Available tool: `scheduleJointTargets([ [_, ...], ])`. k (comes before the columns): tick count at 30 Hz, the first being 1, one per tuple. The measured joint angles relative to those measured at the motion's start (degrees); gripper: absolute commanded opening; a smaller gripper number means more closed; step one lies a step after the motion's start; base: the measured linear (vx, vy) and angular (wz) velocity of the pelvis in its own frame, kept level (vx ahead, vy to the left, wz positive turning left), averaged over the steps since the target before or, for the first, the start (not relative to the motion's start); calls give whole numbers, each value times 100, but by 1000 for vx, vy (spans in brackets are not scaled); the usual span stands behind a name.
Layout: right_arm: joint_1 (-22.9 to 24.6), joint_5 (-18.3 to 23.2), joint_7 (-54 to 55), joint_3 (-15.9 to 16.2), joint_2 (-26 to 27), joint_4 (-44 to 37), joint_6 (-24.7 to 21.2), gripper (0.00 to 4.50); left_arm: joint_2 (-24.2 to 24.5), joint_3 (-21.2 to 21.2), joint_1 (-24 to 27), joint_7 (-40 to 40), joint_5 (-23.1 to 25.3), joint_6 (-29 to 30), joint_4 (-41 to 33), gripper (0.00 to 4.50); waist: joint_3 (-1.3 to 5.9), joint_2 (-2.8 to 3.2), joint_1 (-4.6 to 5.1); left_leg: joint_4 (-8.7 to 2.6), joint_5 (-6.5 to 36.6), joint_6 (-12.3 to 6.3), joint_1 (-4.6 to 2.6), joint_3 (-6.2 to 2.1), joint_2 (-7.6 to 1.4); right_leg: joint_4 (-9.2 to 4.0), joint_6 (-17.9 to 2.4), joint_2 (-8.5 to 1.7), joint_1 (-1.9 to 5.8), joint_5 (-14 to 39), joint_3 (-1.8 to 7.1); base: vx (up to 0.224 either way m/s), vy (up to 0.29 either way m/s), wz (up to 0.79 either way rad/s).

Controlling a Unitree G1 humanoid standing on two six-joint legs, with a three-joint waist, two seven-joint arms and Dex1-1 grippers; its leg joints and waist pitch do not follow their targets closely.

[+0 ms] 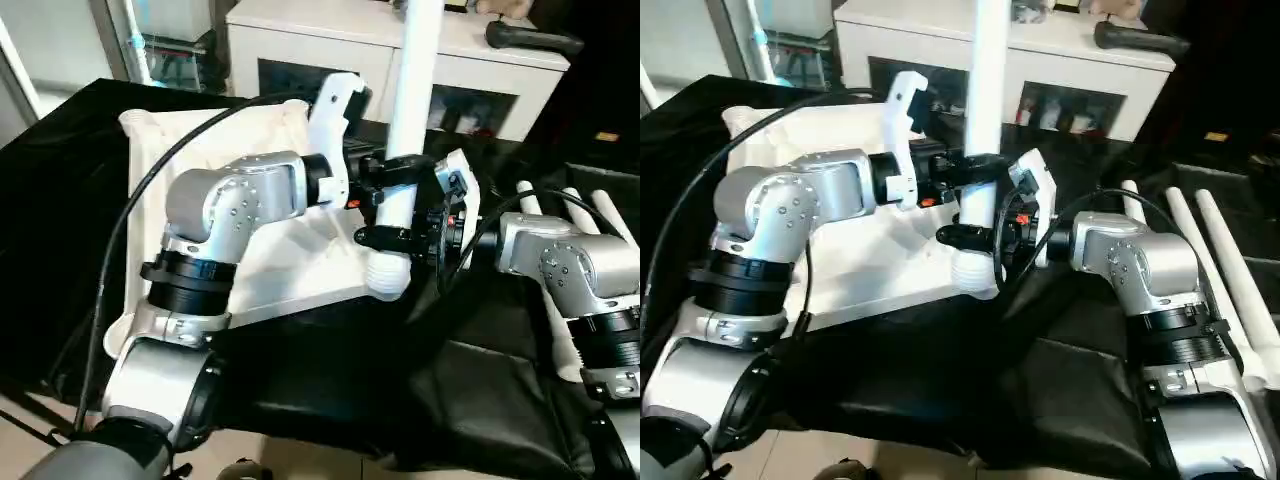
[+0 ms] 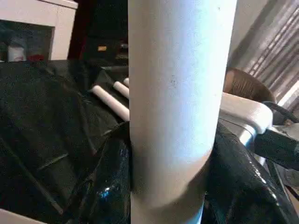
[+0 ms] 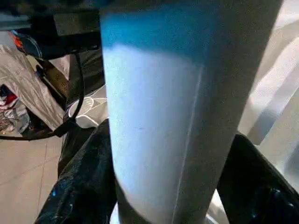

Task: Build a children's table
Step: Insert table leg to table base

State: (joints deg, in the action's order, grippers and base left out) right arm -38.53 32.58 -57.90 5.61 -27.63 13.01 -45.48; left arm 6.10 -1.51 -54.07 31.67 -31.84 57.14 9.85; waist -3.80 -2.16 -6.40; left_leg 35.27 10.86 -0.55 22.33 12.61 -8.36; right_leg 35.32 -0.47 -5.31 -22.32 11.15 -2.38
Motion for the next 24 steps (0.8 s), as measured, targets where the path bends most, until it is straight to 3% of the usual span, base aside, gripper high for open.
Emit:
scheduleJointTargets([
  [24, 67, -125, -144, 52, -13, -152, 70, 282, 186, -111, 0, 252, 46, -70, 0, 188, 0, 0, -3, 2, 1, -1, 0, 0, 0, -1, 0, 0, 0, 0, 0, 0, 0, 0],
])
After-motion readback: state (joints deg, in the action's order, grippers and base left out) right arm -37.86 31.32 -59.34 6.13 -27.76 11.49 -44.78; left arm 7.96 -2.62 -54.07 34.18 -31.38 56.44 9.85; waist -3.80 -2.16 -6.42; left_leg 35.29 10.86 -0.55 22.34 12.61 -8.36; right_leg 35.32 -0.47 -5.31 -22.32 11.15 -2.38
